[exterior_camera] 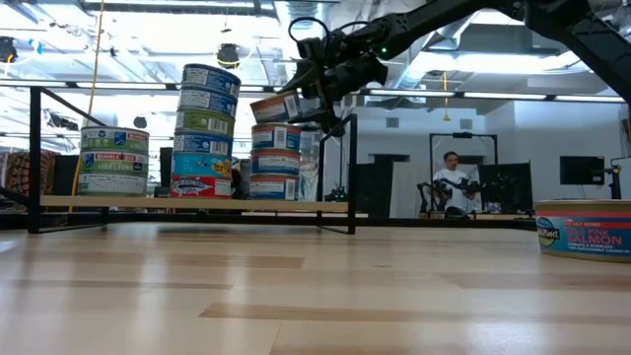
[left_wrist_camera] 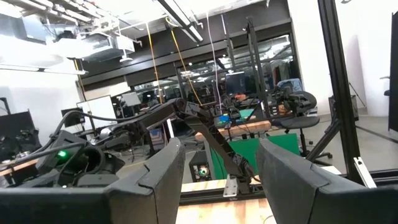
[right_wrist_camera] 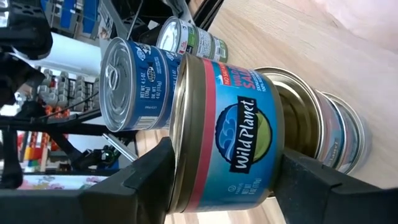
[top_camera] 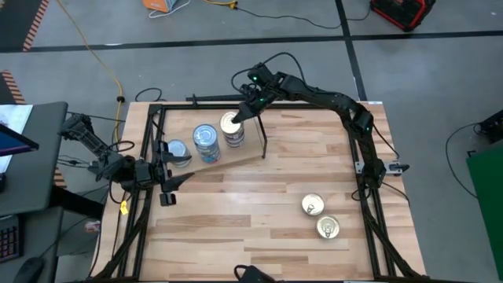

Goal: Stack canned seafood by type on shelf
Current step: Stack the blue pink tuna can on top of the blue pink tuna can on the shelf

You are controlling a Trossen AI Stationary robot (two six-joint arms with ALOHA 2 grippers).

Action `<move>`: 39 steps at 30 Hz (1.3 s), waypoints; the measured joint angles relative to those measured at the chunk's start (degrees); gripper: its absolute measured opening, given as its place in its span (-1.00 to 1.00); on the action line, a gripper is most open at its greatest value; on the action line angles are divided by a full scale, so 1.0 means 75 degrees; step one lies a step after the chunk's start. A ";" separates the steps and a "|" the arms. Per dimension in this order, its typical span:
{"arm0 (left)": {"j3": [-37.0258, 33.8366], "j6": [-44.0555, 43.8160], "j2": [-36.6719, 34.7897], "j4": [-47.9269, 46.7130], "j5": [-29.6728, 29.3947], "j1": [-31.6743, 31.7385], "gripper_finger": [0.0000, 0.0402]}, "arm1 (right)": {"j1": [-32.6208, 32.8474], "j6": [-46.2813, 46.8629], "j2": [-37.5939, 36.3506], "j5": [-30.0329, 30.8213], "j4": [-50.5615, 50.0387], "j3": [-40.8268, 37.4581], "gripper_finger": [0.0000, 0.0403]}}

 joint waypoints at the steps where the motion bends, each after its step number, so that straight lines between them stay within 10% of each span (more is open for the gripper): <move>1: 0.0000 0.0001 0.0000 0.0000 0.0000 -0.0001 -0.06 | 0.0000 0.0078 -0.0010 -0.0005 -0.0005 0.0000 0.32; 18: 0.0003 -0.0197 0.0000 -0.0122 0.0056 -0.0002 -0.06 | -0.0093 -0.0164 0.0039 0.0384 -0.1305 0.0580 0.72; 39: 0.0003 -0.0197 0.0000 -0.0105 0.0108 0.0001 -0.06 | 0.0026 0.0280 0.0032 0.0608 -0.1199 0.0580 0.72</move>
